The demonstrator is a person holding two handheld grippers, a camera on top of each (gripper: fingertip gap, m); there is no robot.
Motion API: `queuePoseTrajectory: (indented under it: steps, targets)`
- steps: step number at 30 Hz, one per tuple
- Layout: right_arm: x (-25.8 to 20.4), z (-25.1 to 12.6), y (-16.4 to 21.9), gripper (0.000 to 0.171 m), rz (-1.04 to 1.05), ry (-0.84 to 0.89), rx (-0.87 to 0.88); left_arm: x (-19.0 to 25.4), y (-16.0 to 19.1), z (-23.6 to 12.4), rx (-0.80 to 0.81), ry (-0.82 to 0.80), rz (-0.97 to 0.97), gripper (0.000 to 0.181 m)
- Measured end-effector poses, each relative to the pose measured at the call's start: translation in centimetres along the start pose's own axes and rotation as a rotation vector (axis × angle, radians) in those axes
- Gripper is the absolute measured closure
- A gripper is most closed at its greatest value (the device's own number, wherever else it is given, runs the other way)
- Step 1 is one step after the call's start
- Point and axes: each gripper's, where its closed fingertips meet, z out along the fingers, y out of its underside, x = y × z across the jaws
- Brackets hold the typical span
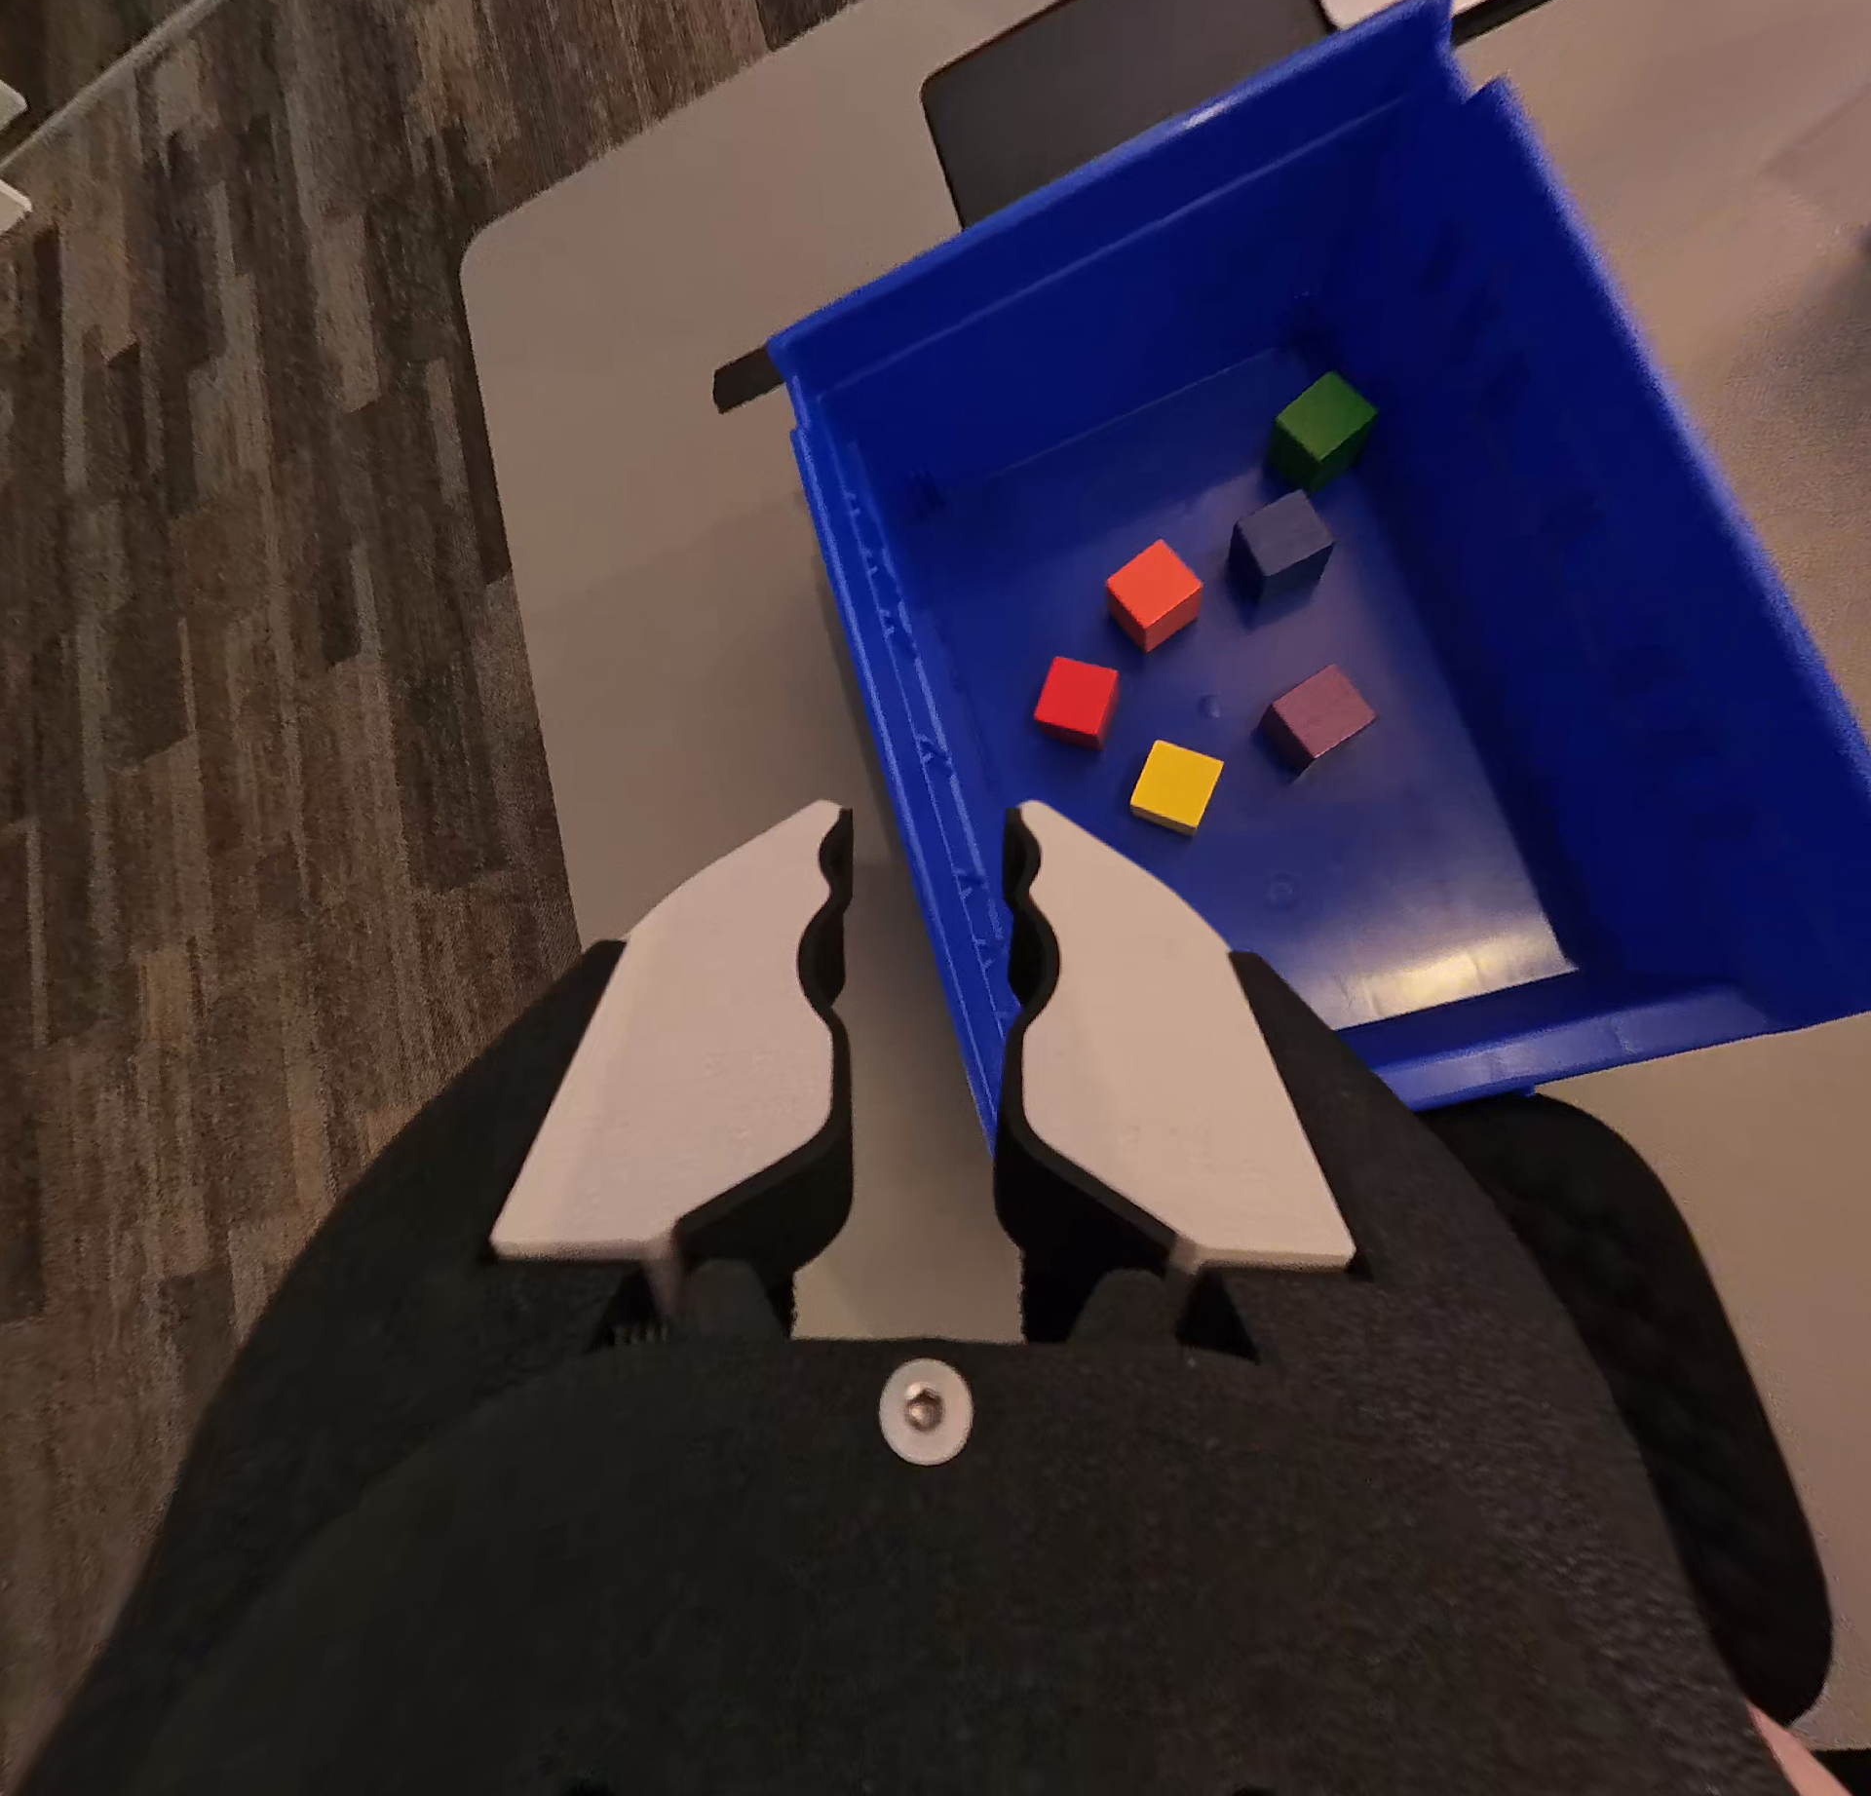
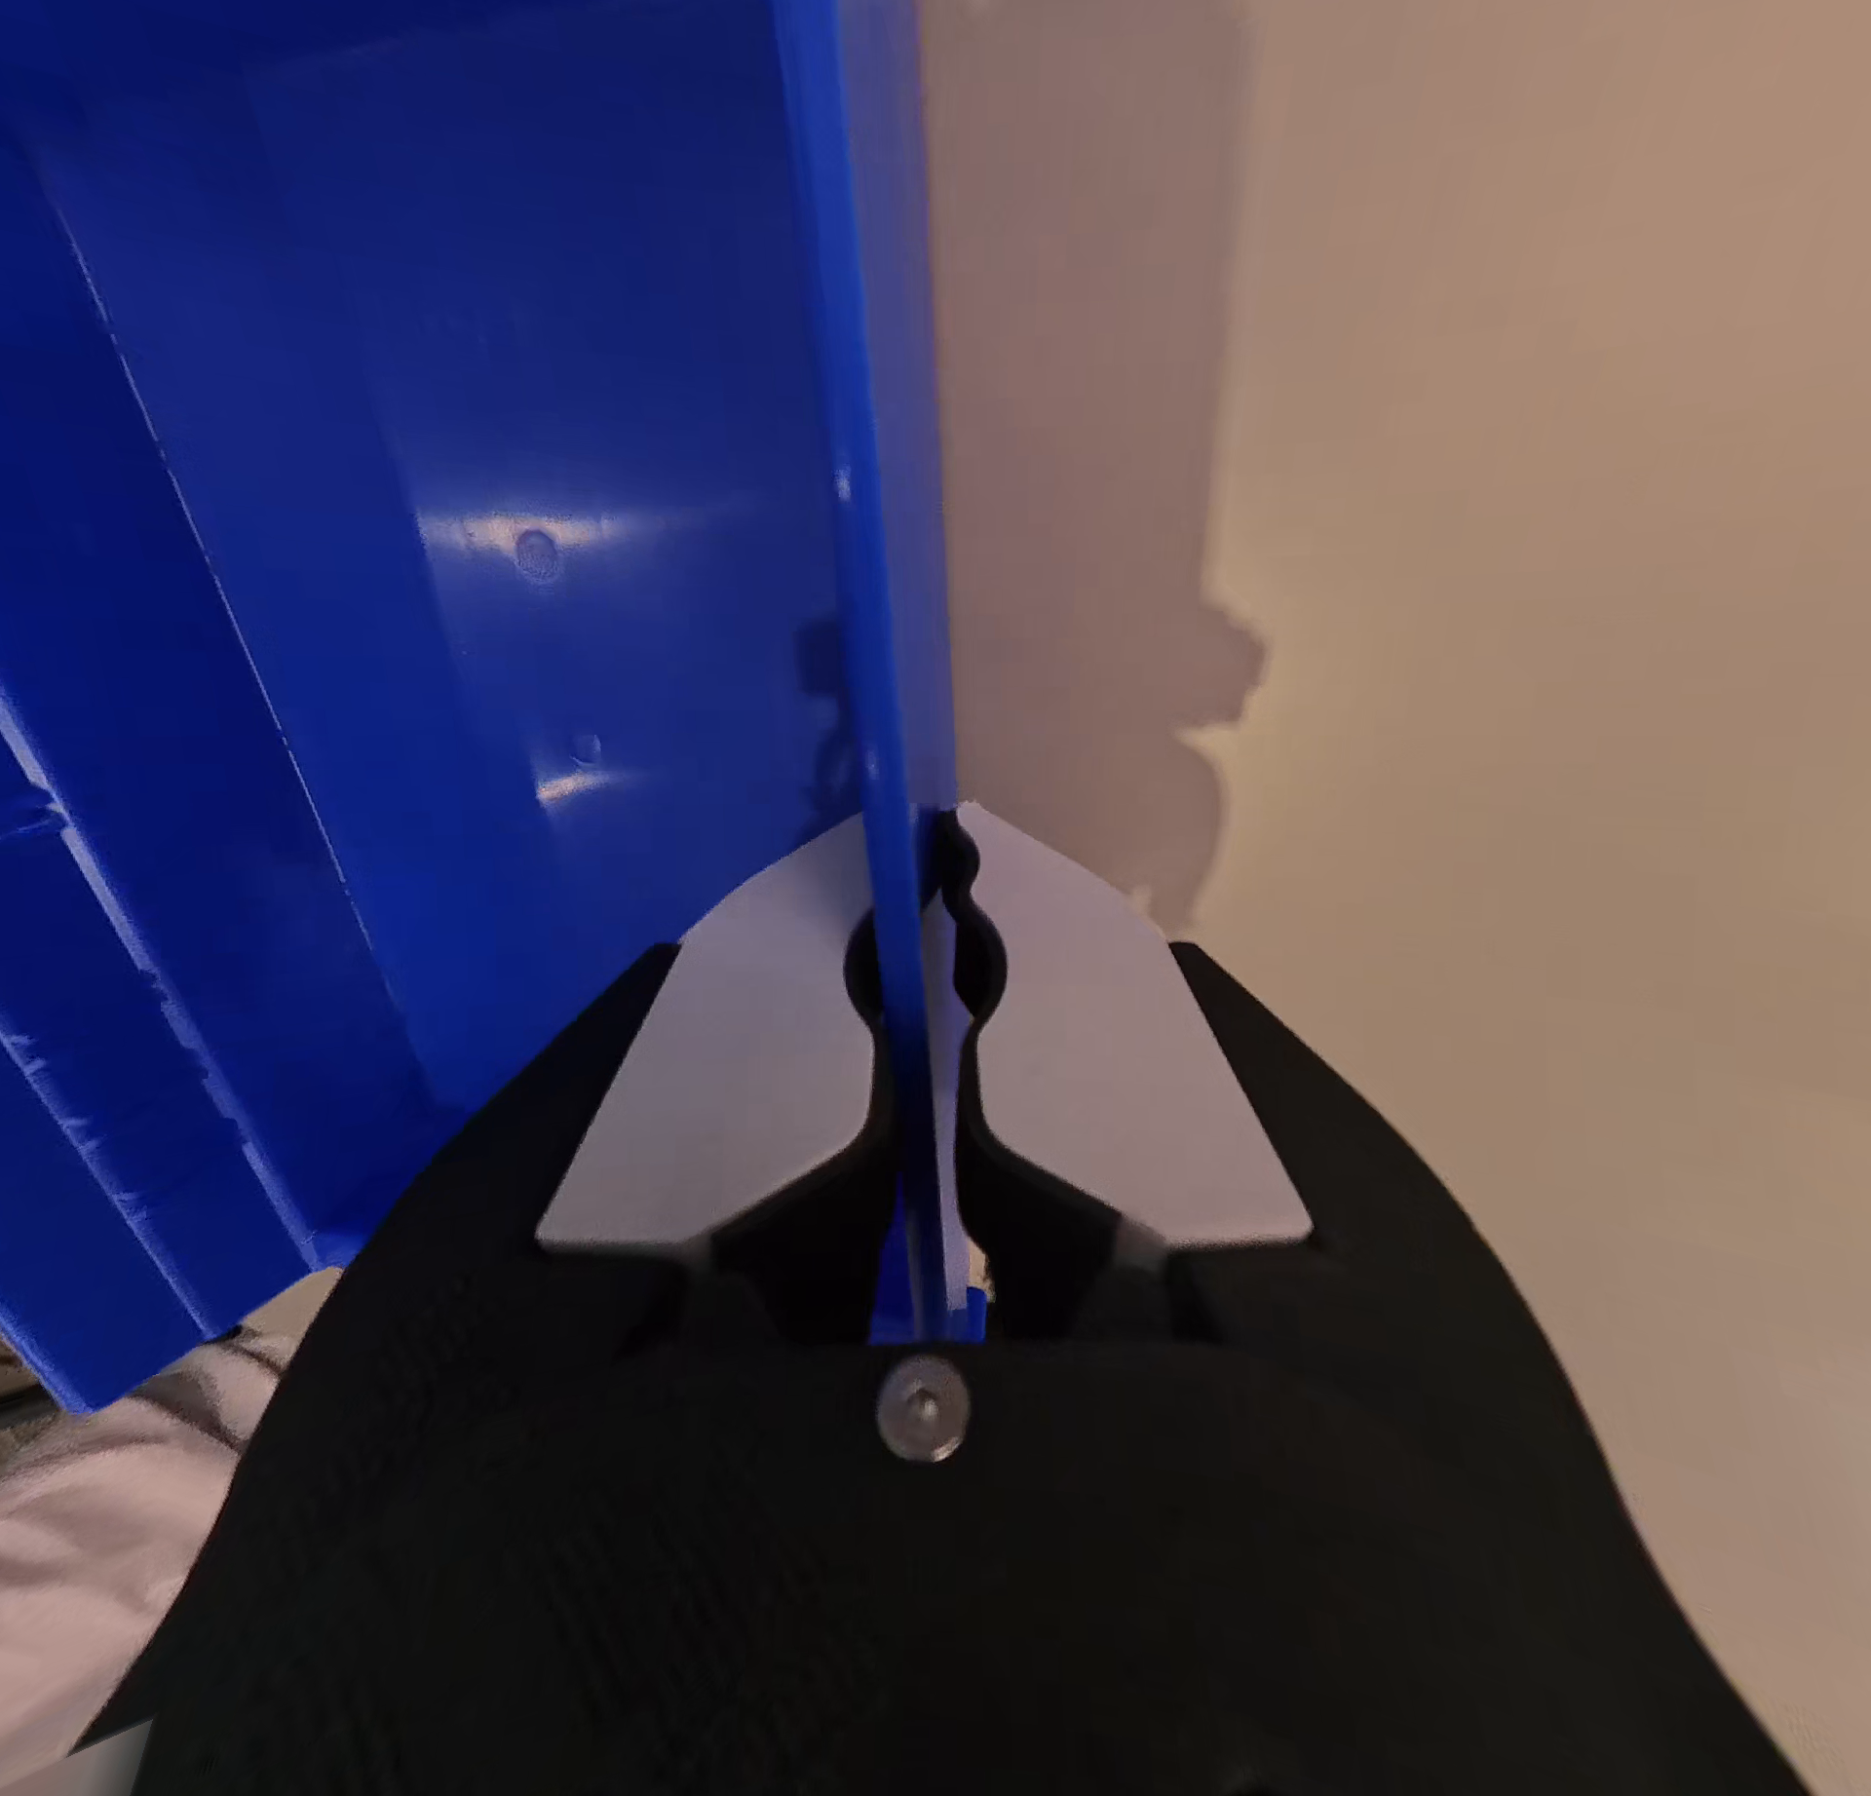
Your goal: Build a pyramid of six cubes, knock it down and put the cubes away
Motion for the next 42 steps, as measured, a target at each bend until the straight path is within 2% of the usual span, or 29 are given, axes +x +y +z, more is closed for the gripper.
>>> queuePoseTrajectory:
  steps: [7,14,20,28,30,33,35,37,39,40,41,42]
  targets:
    - [10.1,-2.3,2.4,0.163,0.115,0.028,0.049,1.2,-2.4,-1.3,0.108,0.03,-0.007,0.153]
    - [15.9,-3.8,4.6,0.163,0.154,0.026,0.063,3.2,-5.7,-3.1,0.272,0.116,-0.045,0.152]
    - [17.9,-4.5,6.2,0.164,0.178,0.019,0.062,5.4,-8.9,-6.3,0.476,0.249,-0.084,0.151]
    - [18.3,-4.6,6.5,0.164,0.23,0.029,0.119,7.3,-10.4,-8.1,0.591,0.358,-0.076,0.127]
    - [18.8,-5.0,6.6,0.159,0.199,0.091,0.138,8.2,-10.7,-8.4,0.606,0.405,-0.068,0.12]
    - [20.3,-8.2,5.2,0.132,0.131,0.304,0.313,9.5,-11.7,-9.6,0.675,0.488,-0.043,0.114]
    - [20.3,-12.7,3.6,0.129,0.074,0.481,0.534,9.8,-12.3,-10.7,0.747,0.507,-0.026,0.11]
    - [18.3,-18.2,2.1,0.131,0.0,0.606,0.815,9.8,-12.5,-11.3,0.806,0.484,0.001,0.114]
    - [14.2,-22.8,1.3,0.124,-0.103,0.628,1.09,9.4,-12.3,-11.0,0.823,0.408,0.025,0.115]
    - [11.6,-24.3,0.9,0.115,-0.178,0.592,1.222,9.4,-12.0,-10.6,0.814,0.382,0.06,0.121]
    - [8.7,-25.6,0.6,0.114,-0.256,0.531,1.351,9.8,-11.4,-10.0,0.785,0.374,0.117,0.133]
    - [5.9,-26.4,0.3,0.114,-0.338,0.446,1.439,10.1,-10.8,-9.1,0.738,0.358,0.161,0.137]
